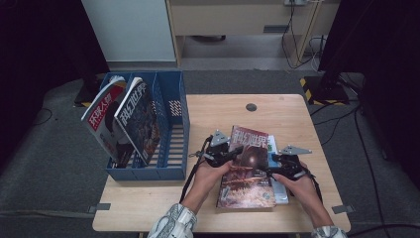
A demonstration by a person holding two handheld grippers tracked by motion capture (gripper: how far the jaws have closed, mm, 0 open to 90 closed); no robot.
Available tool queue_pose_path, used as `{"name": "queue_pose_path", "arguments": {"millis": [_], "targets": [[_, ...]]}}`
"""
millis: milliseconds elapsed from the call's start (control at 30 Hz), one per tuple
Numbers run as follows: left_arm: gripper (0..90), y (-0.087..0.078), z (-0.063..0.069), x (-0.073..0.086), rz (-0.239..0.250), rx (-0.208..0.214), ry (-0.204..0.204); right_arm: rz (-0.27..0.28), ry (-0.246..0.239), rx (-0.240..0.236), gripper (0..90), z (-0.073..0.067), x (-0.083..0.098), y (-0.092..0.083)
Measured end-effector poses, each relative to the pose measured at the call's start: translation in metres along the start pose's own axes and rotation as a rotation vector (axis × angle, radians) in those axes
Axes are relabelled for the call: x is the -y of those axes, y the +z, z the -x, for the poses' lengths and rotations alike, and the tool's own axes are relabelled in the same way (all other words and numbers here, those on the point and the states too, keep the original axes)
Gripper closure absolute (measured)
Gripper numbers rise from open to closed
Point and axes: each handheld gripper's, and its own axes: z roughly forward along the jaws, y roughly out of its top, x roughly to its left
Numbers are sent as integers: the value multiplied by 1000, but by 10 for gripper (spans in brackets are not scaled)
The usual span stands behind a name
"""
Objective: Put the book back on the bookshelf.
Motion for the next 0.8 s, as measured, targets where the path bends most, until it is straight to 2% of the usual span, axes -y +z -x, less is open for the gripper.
{"name": "queue_pose_path", "arguments": {"millis": [133, 167, 233, 400, 600, 667, 800], "targets": [[805, -3, 5, -4, 12, 11, 26, -7, 16, -47, 135, -2, -1, 2], [808, -3, 5, -6, 28, 18, 47, -16, 13, -69, 125, -2, -1, 2], [816, -6, 9, -8, 24, 24, 42, -12, 16, -95, 123, -4, -2, 3], [832, -9, 17, -14, 34, 43, 78, -8, 34, -131, 131, -4, -2, 3], [839, -10, 21, -17, 29, 53, 97, -3, 35, -178, 226, -4, -2, 1], [839, -10, 21, -18, 29, 53, 99, -1, 34, -177, 234, -4, -3, 1], [840, -12, 21, -20, 31, 57, 100, 11, 26, -175, 305, -3, -4, -1]]}}
